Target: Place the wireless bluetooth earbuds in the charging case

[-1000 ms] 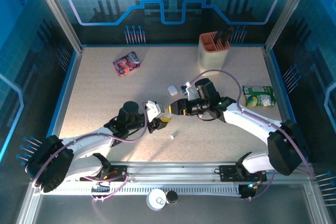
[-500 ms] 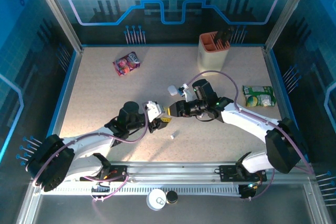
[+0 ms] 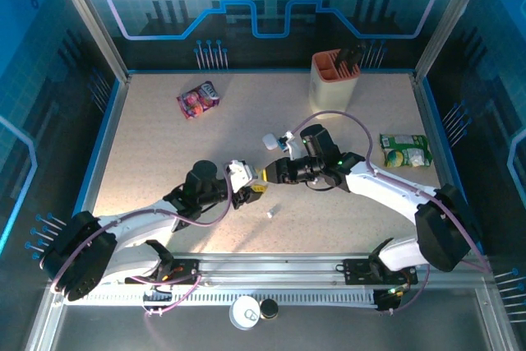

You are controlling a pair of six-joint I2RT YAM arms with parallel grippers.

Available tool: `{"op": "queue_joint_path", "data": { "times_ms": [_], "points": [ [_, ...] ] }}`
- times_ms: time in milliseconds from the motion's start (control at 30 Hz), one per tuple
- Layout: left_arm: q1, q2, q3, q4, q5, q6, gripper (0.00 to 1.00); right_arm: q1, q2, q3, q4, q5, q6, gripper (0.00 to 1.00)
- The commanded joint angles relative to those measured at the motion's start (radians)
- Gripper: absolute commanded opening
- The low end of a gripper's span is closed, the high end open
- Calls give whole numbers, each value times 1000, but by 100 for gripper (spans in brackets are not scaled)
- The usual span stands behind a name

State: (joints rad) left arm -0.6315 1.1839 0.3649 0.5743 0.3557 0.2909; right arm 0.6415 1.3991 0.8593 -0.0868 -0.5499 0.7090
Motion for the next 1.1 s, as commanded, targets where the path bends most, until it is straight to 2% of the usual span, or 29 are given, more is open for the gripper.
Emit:
{"op": "queue_joint_path", "data": {
  "times_ms": [0, 133, 333, 533, 667, 900, 1067],
  "points": [
    [-5, -18, -21, 17, 0, 22, 33, -11, -27, 0, 5, 19, 7, 44],
    [-5, -11, -18, 25, 4, 19, 34, -13, -15, 1, 15, 6, 9, 44],
    [-5, -3, -18, 38, 7, 16, 34, -14, 4, -11, 33, -2, 20, 25],
    [-5, -3, -16, 47, -6, 10, 38, -14, 3, -8, 31, -5, 21, 19],
    [-5, 2, -20, 77, -13, -1, 52, -17, 1, -6, 49, -17, 35, 19],
    [-4, 3, -45, 187, -20, -30, 85, -47, -33, -17, 63, -18, 62, 21],
    [-4, 5, -84, 373, -34, -116, 87, -86, -75, -69, 141, -38, 134, 21]
  ]
}}
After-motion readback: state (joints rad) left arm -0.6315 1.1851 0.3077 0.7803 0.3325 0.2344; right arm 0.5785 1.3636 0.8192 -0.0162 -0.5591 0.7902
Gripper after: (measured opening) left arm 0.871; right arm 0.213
